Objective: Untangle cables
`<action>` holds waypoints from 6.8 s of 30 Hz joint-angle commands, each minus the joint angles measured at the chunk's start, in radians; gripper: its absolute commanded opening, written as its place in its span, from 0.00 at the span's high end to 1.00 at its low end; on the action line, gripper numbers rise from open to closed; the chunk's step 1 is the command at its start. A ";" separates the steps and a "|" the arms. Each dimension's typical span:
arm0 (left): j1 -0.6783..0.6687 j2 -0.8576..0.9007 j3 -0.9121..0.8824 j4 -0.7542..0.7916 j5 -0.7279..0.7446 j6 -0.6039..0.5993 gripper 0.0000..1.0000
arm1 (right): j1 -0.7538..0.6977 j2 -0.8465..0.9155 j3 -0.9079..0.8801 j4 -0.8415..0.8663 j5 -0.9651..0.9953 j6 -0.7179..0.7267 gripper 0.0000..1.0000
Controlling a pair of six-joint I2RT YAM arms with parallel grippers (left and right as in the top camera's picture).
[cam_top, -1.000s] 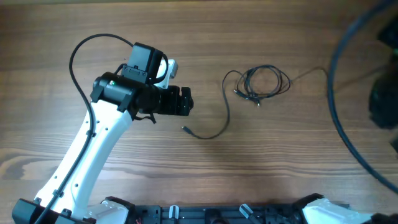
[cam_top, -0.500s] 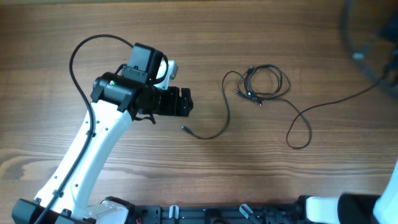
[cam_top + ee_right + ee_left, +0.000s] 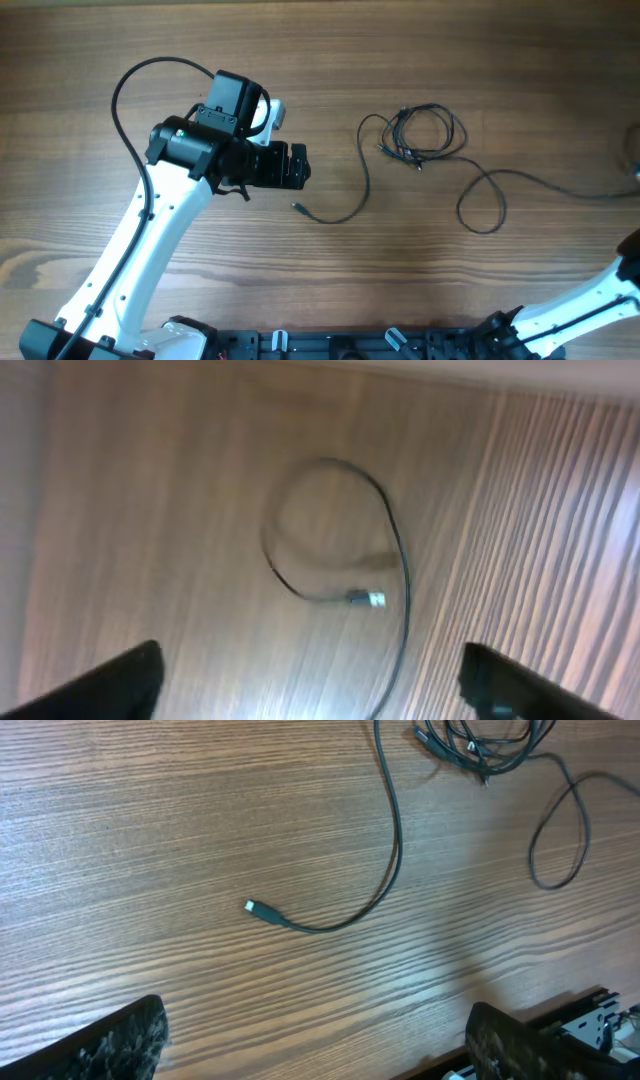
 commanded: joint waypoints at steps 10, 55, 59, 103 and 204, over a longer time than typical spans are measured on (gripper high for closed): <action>0.005 -0.016 0.000 0.011 -0.006 0.016 0.03 | 0.180 0.065 -0.089 -0.321 -0.155 -0.166 0.00; 0.005 -0.016 0.000 0.013 -0.006 -0.011 0.00 | 0.585 -0.110 -0.927 0.408 0.047 0.134 0.96; 0.005 -0.016 0.000 0.029 -0.006 -0.011 0.00 | 0.539 -0.406 -0.775 0.343 0.043 -0.110 0.96; 0.004 -0.015 0.000 0.027 -0.006 -0.014 0.00 | -0.153 -0.209 -0.654 0.440 -0.184 0.246 0.00; 0.357 -0.015 0.000 -0.118 0.005 -0.092 0.00 | 1.094 -0.387 0.066 -0.153 -0.325 -0.487 0.96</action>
